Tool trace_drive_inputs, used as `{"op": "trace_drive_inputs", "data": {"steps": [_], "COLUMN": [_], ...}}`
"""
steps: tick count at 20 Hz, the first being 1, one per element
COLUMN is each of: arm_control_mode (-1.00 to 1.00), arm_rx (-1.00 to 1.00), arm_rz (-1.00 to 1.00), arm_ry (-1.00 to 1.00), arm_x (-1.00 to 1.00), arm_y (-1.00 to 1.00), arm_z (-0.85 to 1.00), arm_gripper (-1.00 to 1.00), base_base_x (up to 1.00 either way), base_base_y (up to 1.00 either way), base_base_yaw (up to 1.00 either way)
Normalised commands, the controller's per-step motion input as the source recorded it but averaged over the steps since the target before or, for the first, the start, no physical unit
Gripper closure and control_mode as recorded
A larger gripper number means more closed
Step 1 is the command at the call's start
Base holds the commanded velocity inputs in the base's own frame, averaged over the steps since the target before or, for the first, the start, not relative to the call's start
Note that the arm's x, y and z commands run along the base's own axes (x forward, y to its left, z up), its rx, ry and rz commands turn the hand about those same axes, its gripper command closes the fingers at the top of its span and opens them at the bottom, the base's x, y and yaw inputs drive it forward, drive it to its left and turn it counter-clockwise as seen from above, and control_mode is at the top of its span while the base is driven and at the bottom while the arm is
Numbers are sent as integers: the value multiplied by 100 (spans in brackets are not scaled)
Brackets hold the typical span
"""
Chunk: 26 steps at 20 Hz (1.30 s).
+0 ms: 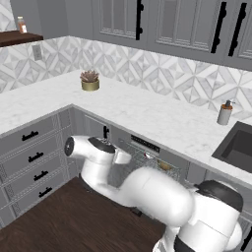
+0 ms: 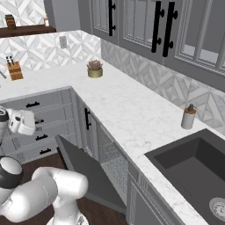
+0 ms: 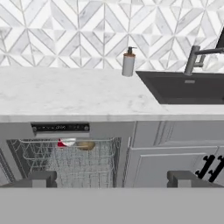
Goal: Pick up the cup and bowl from the counter, place them in the dishwasher, and close the dishwasher door.
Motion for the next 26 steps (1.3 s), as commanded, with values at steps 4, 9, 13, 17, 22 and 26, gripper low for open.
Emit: {"op": "trace_drive_inputs", "data": {"steps": [4,9,13,17,22,26], "arm_control_mode": [-100,-100,-100,-100,-100,-100], "arm_rx": [-8,-13,-2,-4,0,-1], "arm_rz": [0,0,0,0,0,-4], "arm_ry": [-1,13,6,7,5,14], "arm_x": [-40,-19,0,-5,0,8], "arm_y": [9,42,41,16,2,8], "arm_z": [-70,-99,-100,-100,-100,-100], "arm_gripper": [-100,-100,-100,-100,-100,-100], "base_base_x": [0,0,0,0,0,0], "base_base_y": [0,0,0,0,0,0], "base_base_yaw": [0,0,0,0,0,0]}}
